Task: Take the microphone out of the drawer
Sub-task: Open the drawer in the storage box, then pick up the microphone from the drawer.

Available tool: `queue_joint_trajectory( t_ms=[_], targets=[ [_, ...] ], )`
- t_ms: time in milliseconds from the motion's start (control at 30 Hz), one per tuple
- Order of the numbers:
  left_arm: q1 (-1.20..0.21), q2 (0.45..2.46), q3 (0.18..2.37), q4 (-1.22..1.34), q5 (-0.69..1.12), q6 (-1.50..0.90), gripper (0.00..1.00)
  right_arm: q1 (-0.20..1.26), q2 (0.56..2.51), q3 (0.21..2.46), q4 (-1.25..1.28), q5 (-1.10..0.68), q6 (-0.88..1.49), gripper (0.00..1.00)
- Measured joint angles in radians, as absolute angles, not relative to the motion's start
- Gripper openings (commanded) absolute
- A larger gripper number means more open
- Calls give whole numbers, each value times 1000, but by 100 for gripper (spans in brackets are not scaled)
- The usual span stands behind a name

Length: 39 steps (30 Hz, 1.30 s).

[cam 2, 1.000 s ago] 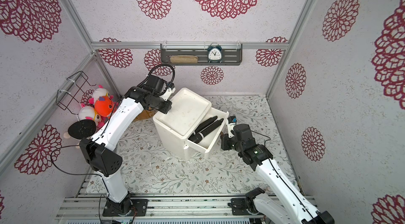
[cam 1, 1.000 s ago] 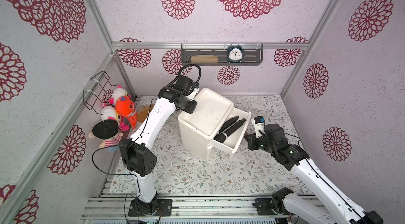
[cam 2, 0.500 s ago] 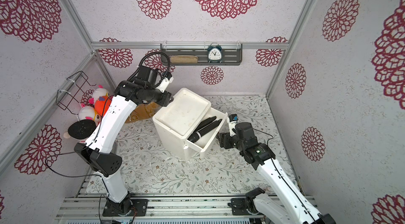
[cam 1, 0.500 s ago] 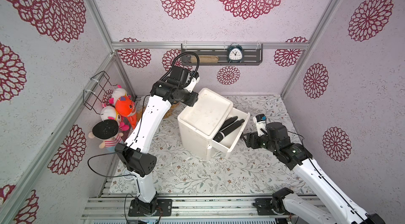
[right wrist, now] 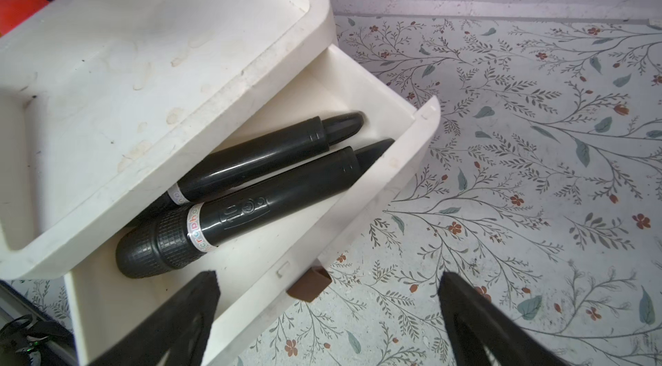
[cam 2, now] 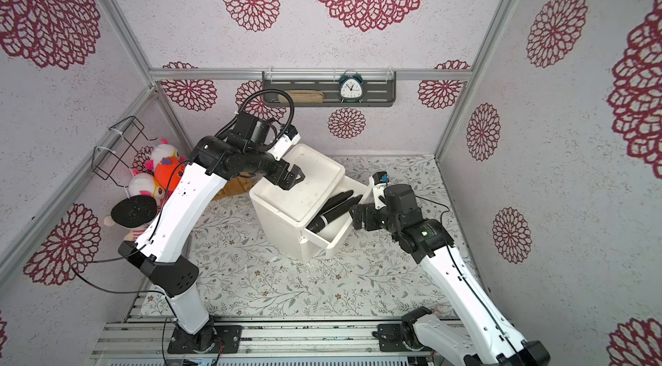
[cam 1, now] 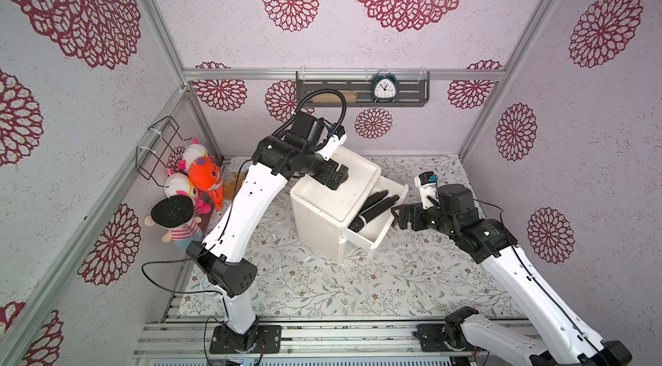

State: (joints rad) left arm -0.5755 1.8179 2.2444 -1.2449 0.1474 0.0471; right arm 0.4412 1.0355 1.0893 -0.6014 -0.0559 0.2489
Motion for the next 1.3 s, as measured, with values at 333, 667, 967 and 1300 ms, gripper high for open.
queue_joint_trajectory(
  t_ms=[333, 667, 967, 1300],
  targets=[
    [-629, 1818, 2206, -1230, 118, 22, 97, 443, 1178, 1135, -646, 20, 319, 99],
    [-621, 1836, 2132, -1204, 15, 6, 97, 445, 1178, 1199, -748, 187, 344, 99],
    [-552, 1855, 2090, -1181, 1, -1, 97, 443, 1186, 1213, -855, 232, 341, 99],
    [-552, 1859, 2094, -1182, 46, 1, 97, 443, 1206, 1335, -877, 187, 333, 99]
  ],
)
